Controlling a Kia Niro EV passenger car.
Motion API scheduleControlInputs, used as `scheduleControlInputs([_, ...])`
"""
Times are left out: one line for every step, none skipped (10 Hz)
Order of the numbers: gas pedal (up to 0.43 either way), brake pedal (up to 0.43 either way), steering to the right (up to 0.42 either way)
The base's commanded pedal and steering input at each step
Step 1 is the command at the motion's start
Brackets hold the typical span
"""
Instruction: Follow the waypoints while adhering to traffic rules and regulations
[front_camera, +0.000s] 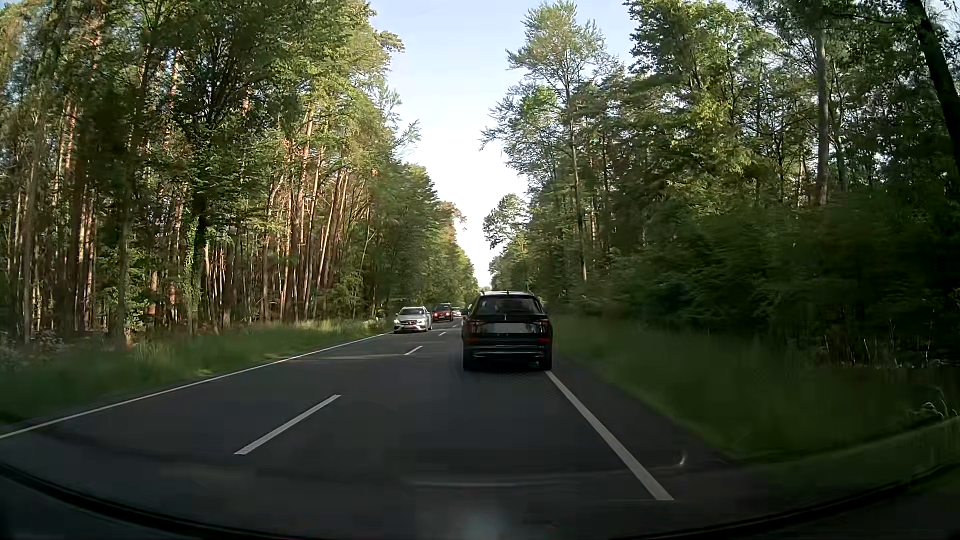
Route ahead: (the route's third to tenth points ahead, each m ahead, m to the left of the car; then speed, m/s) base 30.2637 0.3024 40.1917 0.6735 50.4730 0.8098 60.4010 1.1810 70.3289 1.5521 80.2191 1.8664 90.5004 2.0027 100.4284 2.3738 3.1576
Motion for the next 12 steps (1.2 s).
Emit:
scheduleControlInputs([0.000, 0.000, 0.006])
scheduleControlInputs([0.000, 0.000, 0.006])
scheduleControlInputs([0.000, 0.000, 0.005])
scheduleControlInputs([0.000, 0.000, 0.003])
scheduleControlInputs([0.000, 0.000, 0.002])
scheduleControlInputs([0.000, 0.000, 0.001])
scheduleControlInputs([0.000, 0.000, 0.001])
scheduleControlInputs([0.000, 0.000, 0.002])
scheduleControlInputs([0.000, 0.000, 0.001])
scheduleControlInputs([0.000, 0.000, 0.000])
scheduleControlInputs([0.000, 0.000, 0.000])
scheduleControlInputs([0.000, 0.000, 0.000])
